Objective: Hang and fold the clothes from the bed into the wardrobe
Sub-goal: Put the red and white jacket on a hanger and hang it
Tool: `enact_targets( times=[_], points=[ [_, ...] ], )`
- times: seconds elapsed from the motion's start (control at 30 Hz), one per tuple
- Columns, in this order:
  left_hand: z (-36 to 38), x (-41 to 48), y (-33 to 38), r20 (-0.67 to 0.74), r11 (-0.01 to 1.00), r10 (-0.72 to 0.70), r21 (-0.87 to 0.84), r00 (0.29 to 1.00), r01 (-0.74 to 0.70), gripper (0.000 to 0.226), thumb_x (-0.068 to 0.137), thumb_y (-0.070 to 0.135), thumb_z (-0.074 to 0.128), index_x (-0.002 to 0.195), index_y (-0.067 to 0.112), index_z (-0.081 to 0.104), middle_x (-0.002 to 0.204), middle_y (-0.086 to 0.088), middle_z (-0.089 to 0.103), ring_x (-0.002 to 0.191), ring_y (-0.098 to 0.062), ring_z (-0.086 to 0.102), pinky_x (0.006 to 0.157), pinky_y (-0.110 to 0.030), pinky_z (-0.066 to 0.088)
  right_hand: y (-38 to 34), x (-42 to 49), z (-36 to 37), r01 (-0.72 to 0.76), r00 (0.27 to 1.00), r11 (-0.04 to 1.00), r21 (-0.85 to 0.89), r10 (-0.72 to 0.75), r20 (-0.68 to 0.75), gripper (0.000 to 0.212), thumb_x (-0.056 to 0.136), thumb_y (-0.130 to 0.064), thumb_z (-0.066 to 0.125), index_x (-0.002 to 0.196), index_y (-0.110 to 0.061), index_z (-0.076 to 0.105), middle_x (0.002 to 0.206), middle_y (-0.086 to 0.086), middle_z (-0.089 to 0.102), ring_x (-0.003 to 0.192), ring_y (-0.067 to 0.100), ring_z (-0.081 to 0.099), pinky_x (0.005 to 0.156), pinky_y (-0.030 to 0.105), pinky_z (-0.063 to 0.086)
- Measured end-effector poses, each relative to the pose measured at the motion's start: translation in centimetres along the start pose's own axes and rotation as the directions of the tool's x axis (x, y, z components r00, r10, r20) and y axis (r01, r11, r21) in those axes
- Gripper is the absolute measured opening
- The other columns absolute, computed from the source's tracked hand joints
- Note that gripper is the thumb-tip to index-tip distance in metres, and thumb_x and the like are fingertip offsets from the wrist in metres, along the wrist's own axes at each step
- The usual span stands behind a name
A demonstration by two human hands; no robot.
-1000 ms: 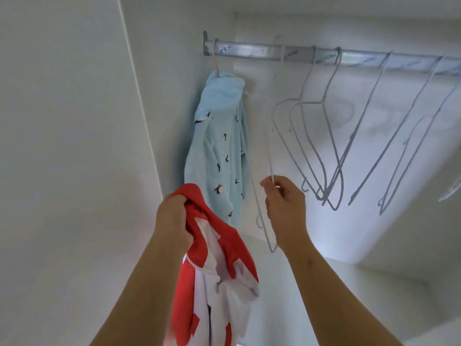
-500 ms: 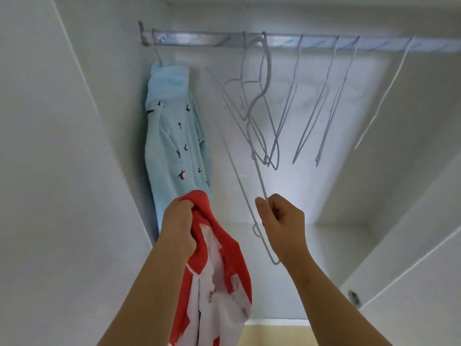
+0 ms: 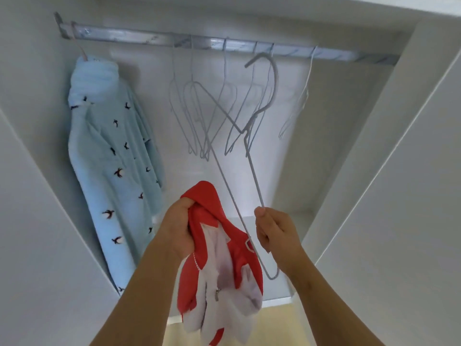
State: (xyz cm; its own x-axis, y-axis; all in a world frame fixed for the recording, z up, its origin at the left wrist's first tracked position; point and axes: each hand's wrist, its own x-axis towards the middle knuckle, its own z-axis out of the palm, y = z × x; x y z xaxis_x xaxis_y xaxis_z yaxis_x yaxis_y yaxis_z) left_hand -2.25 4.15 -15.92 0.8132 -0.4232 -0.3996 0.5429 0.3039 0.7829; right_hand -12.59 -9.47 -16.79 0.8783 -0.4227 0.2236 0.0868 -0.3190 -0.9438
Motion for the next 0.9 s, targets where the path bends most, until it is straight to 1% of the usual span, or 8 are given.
enact_targets(
  times=[0.1,0.2,0.37,0.5,0.6,0.63,0.77,0.9],
  points=[
    [0.5,-0.4,-0.4,-0.052,0.999,0.007,0.05,0.999,-0.004,0.018,0.09,0.026,0.055,0.084,0.012,0.064,0.063,-0.007,0.069,0.069,-0.023,0.063,0.055,-0.032,0.049,0.6,-0.7,-1.0,-0.013,1.0,1.0,-0.011,0.013,0.008,0.043,0.091,-0.028,0.051,0.053,-0.015,0.036,0.042,-0.01,0.029,0.041,0.004,0.027,0.045,0.017,0.028],
    [0.9,-1.0,-1.7,-0.045,0.997,-0.042,0.068,0.998,0.045,0.021,0.091,0.026,0.053,0.085,0.01,0.065,0.061,-0.007,0.07,0.069,-0.024,0.064,0.056,-0.032,0.049,0.5,-0.9,-1.4,0.008,0.998,0.999,-0.04,-0.005,0.068,0.051,0.094,-0.025,0.05,0.046,-0.026,0.033,0.04,-0.012,0.028,0.04,0.003,0.027,0.044,0.011,0.027],
    [2.0,-1.8,-3.0,0.012,0.992,-0.124,0.034,0.992,0.123,0.027,0.09,0.027,0.051,0.08,0.006,0.065,0.061,-0.011,0.068,0.057,-0.025,0.065,0.05,-0.03,0.052,0.2,-1.3,-1.6,0.063,0.993,0.994,-0.093,-0.052,0.11,0.048,0.094,-0.024,0.051,0.05,-0.021,0.033,0.041,-0.011,0.03,0.041,0.003,0.029,0.045,0.01,0.026],
    [2.1,-2.0,-2.7,0.035,0.998,-0.047,0.036,0.998,0.045,0.022,0.09,0.027,0.052,0.089,0.013,0.069,0.064,-0.01,0.068,0.054,-0.023,0.065,0.049,-0.032,0.055,0.3,-1.5,-2.8,0.085,0.994,0.992,-0.096,-0.079,0.071,0.046,0.093,-0.024,0.051,0.052,-0.016,0.035,0.044,-0.008,0.031,0.044,0.007,0.03,0.048,0.021,0.031],
    [2.3,-2.1,-2.3,0.021,0.997,-0.004,0.077,1.0,0.002,0.018,0.09,0.027,0.054,0.091,0.018,0.07,0.067,-0.008,0.068,0.061,-0.022,0.063,0.053,-0.032,0.055,0.6,-1.5,-3.3,0.072,0.997,0.994,-0.08,-0.073,-0.011,0.047,0.093,-0.024,0.052,0.057,0.001,0.036,0.049,0.007,0.034,0.047,0.015,0.033,0.051,0.027,0.032],
    [2.6,-2.2,-2.2,-0.004,0.995,0.0,0.102,1.0,0.0,0.018,0.09,0.028,0.055,0.089,0.016,0.069,0.067,-0.008,0.068,0.063,-0.023,0.063,0.054,-0.033,0.054,0.8,-1.5,-3.4,0.05,0.998,0.995,-0.084,-0.054,-0.041,0.045,0.093,-0.022,0.053,0.057,0.002,0.037,0.047,0.007,0.036,0.046,0.015,0.035,0.051,0.027,0.034],
    [3.7,-2.1,-1.6,-0.073,0.972,0.102,0.219,0.992,-0.083,0.013,0.092,0.02,0.053,0.085,0.016,0.064,0.074,-0.009,0.066,0.068,-0.023,0.061,0.059,-0.034,0.051,0.7,-0.8,-3.8,-0.072,0.996,0.997,-0.001,0.072,-0.055,0.03,0.088,-0.016,0.059,0.059,-0.016,0.049,0.042,-0.007,0.05,0.041,0.004,0.047,0.05,0.018,0.042],
    [4.1,-1.6,-1.3,-0.007,0.876,0.234,0.436,0.972,-0.208,0.021,0.095,0.013,0.046,0.085,0.024,0.061,0.078,-0.008,0.062,0.072,-0.023,0.059,0.072,-0.034,0.052,-0.4,-0.1,-3.9,0.015,0.999,0.975,0.22,-0.005,-0.042,0.009,0.082,-0.013,0.066,0.079,-0.018,0.06,0.05,-0.004,0.055,0.044,0.008,0.05,0.049,0.019,0.045]
  ],
)
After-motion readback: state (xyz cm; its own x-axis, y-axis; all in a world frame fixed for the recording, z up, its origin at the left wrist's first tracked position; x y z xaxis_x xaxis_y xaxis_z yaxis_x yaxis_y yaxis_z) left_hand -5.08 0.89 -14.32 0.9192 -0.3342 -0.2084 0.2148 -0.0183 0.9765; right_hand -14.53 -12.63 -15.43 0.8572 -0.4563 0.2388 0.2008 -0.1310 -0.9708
